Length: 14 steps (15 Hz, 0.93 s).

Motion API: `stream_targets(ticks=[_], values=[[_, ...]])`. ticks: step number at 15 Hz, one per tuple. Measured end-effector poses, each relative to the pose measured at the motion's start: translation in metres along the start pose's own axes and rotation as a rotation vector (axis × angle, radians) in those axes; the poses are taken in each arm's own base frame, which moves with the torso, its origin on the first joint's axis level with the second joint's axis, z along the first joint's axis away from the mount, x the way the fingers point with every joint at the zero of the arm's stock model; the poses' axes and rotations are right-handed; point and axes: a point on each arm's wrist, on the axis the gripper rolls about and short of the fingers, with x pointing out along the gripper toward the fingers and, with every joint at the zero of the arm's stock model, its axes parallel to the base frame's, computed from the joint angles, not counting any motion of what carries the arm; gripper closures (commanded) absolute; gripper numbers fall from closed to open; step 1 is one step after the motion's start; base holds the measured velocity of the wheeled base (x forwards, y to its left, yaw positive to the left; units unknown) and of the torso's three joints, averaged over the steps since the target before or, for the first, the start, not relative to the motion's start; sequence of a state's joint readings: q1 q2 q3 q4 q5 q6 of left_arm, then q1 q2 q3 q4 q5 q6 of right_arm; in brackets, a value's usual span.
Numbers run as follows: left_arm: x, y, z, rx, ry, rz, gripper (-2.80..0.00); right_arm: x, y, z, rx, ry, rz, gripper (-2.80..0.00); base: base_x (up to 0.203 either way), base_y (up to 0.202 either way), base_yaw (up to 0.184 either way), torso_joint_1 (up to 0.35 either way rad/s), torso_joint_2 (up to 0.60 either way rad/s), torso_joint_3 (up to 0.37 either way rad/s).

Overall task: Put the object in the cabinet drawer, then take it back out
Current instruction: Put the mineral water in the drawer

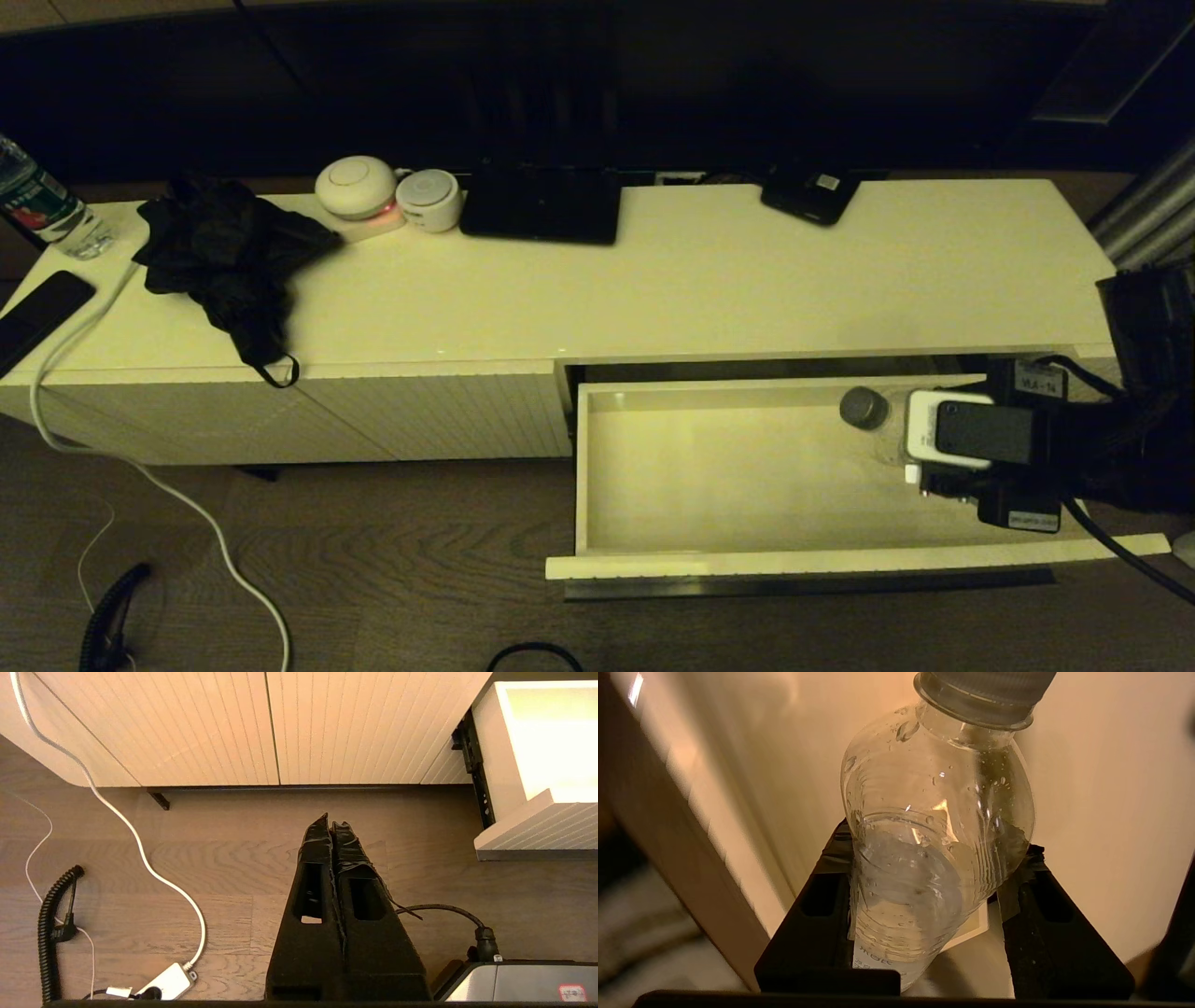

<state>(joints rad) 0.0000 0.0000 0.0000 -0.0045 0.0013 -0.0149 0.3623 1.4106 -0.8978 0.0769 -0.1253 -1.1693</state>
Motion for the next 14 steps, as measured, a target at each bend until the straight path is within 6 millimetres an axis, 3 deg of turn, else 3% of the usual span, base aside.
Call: stream_targets(ticks=[4,9,14], values=[[0.000,0.000,0.000,0.000,0.000,0.000,0.00,0.014,0.008,-0.007,-0.161,0.005,0.107,0.00,0.000,0.000,0.000,0.000,0.00,0.000],[0.000,0.000,0.000,0.000,0.000,0.000,0.00,0.039,0.011,-0.006,-0.213,-0.001,0.169,0.00,0.000,0.000,0.000,0.000,0.00,0.000],[0.000,0.000,0.000,0.000,0.000,0.000,0.00,0.051,0.013,-0.006,-0.265,-0.015,0.206,0.00,0.000,0.000,0.000,0.000,0.00,0.000]])
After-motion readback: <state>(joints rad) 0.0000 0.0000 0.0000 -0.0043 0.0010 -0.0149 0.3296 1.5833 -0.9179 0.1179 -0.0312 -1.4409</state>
